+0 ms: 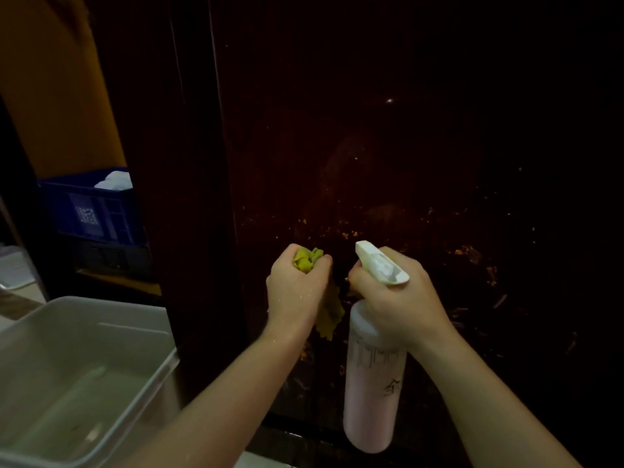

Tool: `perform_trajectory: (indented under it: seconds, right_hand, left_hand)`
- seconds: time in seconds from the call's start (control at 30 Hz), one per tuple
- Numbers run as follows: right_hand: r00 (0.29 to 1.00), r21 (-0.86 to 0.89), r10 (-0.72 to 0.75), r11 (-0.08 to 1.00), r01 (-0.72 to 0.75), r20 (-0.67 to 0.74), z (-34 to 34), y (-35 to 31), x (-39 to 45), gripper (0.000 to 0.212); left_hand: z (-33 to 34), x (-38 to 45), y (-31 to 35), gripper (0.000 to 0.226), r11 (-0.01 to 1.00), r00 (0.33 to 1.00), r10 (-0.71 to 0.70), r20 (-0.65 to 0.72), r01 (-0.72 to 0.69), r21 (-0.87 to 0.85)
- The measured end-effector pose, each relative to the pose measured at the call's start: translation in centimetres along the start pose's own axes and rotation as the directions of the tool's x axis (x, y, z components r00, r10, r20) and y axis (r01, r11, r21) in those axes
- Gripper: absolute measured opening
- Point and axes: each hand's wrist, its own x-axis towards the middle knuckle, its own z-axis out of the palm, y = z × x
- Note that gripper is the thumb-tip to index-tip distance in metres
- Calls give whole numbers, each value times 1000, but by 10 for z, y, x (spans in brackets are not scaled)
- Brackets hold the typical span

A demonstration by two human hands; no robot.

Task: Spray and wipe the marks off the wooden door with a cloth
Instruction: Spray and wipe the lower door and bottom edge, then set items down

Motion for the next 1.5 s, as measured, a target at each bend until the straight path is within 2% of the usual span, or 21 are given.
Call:
perform_trajectory:
  seconds: [0.1, 0.17, 0.3, 0.37, 0.43, 0.6, 0.73, 0.83, 0.93, 1.03, 1.17, 1.3, 1.4, 1.5]
  right_hand:
    - [997, -60, -44, 997, 41, -59, -2, 0, -3, 30]
    - [997, -92, -49, 995, 43, -65, -5, 1, -10, 30]
    - [997, 31, 80, 996, -80, 2, -11, 7, -23, 22]
    - [994, 49, 93, 994, -96, 54, -14, 8, -28, 19]
    - [996, 29, 55, 998, -57, 63, -16, 8, -31, 21]
    - [997, -78, -62, 995, 59, -37, -23, 7, -36, 30]
    - [998, -78, -45, 996, 41, -48, -31, 13, -34, 33]
    - [999, 6, 3, 1000, -3, 49, -33, 12, -31, 19]
    - [997, 45, -20, 999, 16, 73, -30, 9, -30, 13]
    - [998, 25, -51, 998, 50, 37, -25, 9, -30, 15]
    - [998, -6, -66, 998, 66, -24, -22, 10, -27, 24]
    - [1000, 37, -7, 999, 7, -9, -21, 10, -25, 9]
    - [999, 56, 6, 998, -8, 37, -16, 10, -23, 9]
    - [999, 50, -26, 998, 24, 25, -10, 8, -22, 9]
  left_hand:
    - [0, 5, 6, 27, 1000, 1000, 8, -6, -8, -20]
    - [0, 7, 10, 27, 1000, 1000, 8, -10, -9, -30]
    - [0, 5, 10, 26, 999, 1000, -2, -27, 0, -52]
    - [0, 2, 8, 30, 998, 999, -10, -52, 7, -55]
    - [-2, -1, 3, 32, 997, 997, -37, -66, 32, -65]
    - [-6, -8, -7, 40, 998, 992, -43, -121, 36, -59]
    - [-5, -3, -6, 49, 996, 993, -38, -114, 29, -81]
    - [-3, 0, -7, 42, 996, 995, -48, -93, 40, -85]
    - [-3, -3, -11, 21, 993, 994, -94, -49, 90, -75]
    - [-1, -8, -18, 27, 982, 984, -176, -4, 175, -77]
    - [1, -10, -23, 26, 988, 988, -153, -28, 152, -3]
    - [1, -9, -27, 24, 995, 995, -93, -34, 94, 29]
    - [3, -6, -28, 16, 998, 998, -56, -38, 57, 24]
    - [3, -2, -27, 19, 994, 989, -105, -106, 106, 7]
